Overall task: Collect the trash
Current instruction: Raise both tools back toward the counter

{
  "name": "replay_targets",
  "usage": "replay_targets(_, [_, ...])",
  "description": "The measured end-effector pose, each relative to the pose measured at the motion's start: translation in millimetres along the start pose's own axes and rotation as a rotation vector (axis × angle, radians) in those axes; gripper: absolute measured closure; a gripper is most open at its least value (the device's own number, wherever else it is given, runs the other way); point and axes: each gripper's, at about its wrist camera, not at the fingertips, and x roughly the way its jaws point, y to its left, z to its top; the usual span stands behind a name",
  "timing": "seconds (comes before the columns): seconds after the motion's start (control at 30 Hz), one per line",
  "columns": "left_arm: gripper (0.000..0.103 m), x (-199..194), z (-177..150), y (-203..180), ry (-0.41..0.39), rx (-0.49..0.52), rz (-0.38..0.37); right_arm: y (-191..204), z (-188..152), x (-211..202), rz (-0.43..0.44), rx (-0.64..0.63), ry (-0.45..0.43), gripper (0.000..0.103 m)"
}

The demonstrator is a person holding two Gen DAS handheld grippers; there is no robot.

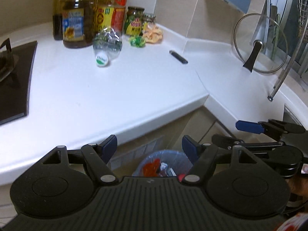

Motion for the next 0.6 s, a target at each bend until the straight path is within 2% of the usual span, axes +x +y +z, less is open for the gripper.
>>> replay_targets(0.1, [0.032, 1, 11, 4, -0.012, 0.008, -0.010, -5, 8, -5, -0.030, 0.020, -0.017, 0.035])
replay_targets(0.27, [0.032, 8, 31, 5, -0.038, 0.032, 0.017, -21, 25, -1, -0.060, 0.028, -0.051, 0.035])
replay_targets(0.6, [0.031, 35, 77, 3, -0.107, -0.051, 0.143, -76, 79, 41, 0.014, 0.032, -0.102, 0.035])
